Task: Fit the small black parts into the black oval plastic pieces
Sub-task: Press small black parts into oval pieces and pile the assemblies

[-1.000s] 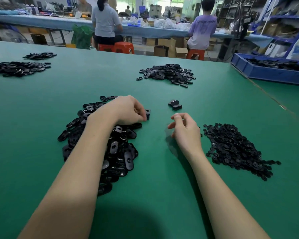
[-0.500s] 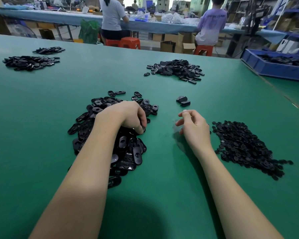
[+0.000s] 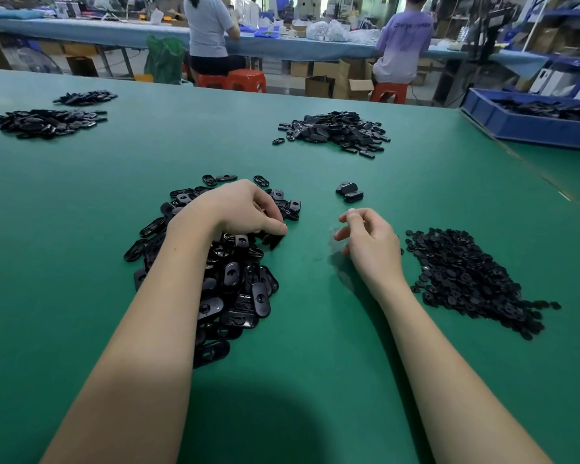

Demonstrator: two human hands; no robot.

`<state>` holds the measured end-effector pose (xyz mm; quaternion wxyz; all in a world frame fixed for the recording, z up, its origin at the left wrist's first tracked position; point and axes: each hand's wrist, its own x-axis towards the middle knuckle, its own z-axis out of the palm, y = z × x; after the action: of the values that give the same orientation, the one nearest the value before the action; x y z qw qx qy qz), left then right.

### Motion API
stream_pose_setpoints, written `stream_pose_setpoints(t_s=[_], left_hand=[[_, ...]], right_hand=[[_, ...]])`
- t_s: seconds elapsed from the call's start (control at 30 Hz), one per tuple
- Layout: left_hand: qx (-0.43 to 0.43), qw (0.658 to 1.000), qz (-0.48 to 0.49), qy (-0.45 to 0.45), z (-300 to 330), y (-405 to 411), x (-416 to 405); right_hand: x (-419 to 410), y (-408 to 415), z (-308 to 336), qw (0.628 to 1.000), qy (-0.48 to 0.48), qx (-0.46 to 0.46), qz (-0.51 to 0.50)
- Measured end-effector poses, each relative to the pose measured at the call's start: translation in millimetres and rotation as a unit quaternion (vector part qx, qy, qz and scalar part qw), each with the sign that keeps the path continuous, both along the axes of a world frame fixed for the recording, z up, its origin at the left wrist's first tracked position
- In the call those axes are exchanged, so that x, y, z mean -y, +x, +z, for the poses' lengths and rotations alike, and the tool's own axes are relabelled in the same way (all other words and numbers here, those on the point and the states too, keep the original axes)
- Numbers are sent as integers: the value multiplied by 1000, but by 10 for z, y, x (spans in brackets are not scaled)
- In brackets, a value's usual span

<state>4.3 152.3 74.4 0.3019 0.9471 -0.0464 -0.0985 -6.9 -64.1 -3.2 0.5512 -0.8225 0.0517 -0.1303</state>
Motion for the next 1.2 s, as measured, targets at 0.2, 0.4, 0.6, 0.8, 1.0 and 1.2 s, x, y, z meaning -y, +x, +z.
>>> stream_pose_setpoints(t_s=[0.2,0.4,0.6,0.8,1.0,1.2], left_hand=[[-15,999,32,-13,-24,-4,-3],[-25,998,39,-45,-59,32,9],[-51,993,31,-97,-91,44,91],[-27,984,10,-175,-211,41,542],[-91,900,63,-422,-416,-44,1052],[-133,810,113,-559,-592,-97,1167]], right_hand=[[-4,4,3,1000,5,1,-1],[1,-1,6,1000,-1,3,2],[8,-22,42,1000,4,-3,13],[209,9,198,992,53,-81,79],[648,31,351,976,-202,-74,13],[921,-45,518,921,-345,-180,-10]])
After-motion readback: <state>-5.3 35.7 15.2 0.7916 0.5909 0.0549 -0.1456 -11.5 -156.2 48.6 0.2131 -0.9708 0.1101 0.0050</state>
